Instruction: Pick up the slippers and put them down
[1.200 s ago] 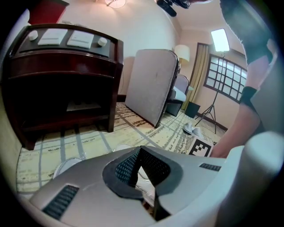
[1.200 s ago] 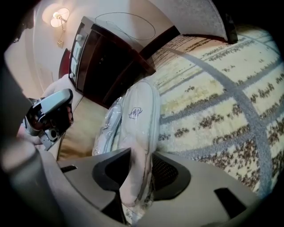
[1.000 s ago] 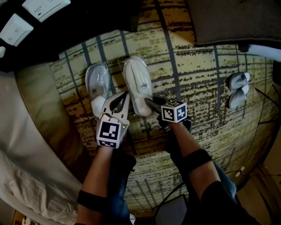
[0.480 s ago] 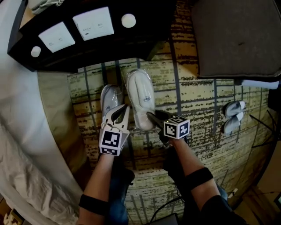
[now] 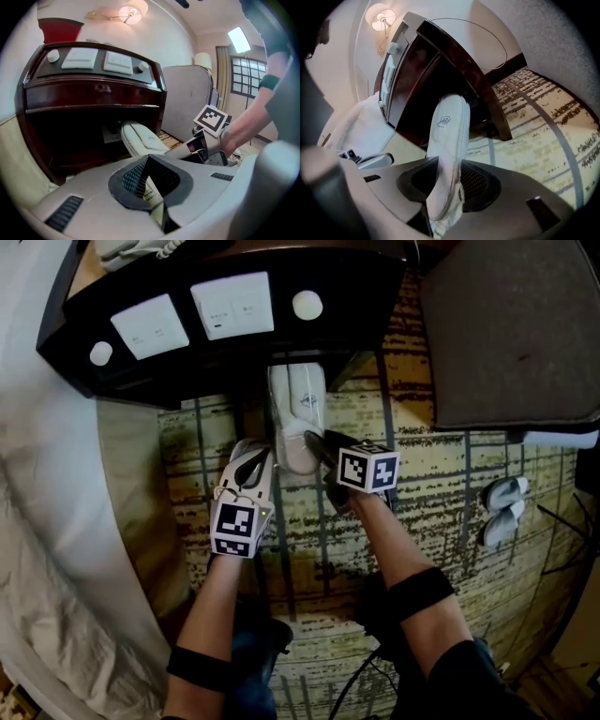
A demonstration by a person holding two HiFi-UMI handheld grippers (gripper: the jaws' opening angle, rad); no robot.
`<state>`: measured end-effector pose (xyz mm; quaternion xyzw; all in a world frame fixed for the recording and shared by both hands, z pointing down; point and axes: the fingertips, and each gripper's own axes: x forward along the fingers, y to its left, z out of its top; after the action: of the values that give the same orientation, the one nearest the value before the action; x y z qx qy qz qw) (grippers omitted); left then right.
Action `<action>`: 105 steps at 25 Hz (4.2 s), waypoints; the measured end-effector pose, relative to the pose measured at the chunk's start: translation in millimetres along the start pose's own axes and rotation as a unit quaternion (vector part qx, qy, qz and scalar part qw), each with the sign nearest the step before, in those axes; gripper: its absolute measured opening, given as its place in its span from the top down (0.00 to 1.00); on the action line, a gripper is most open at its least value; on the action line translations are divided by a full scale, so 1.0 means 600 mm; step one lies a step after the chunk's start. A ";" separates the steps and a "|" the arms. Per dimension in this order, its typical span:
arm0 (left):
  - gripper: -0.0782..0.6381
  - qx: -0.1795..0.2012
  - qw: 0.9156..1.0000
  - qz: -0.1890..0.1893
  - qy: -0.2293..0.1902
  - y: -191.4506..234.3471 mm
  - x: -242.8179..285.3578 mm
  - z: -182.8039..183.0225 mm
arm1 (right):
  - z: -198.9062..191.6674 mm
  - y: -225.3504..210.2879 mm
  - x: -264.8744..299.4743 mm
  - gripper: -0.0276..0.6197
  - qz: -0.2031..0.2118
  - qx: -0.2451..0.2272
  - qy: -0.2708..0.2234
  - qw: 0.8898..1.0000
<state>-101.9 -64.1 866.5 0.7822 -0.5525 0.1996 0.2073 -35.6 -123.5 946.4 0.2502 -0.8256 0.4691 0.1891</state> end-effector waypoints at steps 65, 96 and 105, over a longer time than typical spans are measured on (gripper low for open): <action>0.89 -0.042 0.997 0.054 0.025 -0.091 -0.571 0.534 | 0.303 0.553 -0.561 0.95 -0.117 -0.153 -0.047 0.980; 0.89 -0.053 0.996 0.071 -0.017 -0.260 -0.862 0.772 | 0.346 0.791 -0.970 0.95 -0.030 -0.245 -0.038 0.968; 0.89 -0.056 0.996 0.075 -0.008 -0.269 -0.838 0.767 | 0.346 0.794 -0.955 0.95 -0.006 -0.245 -0.029 0.969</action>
<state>-66.6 126.7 193.7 0.7272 -0.6216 0.1776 0.2309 127.5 38.2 207.8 0.2146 -0.9191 0.2439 0.2228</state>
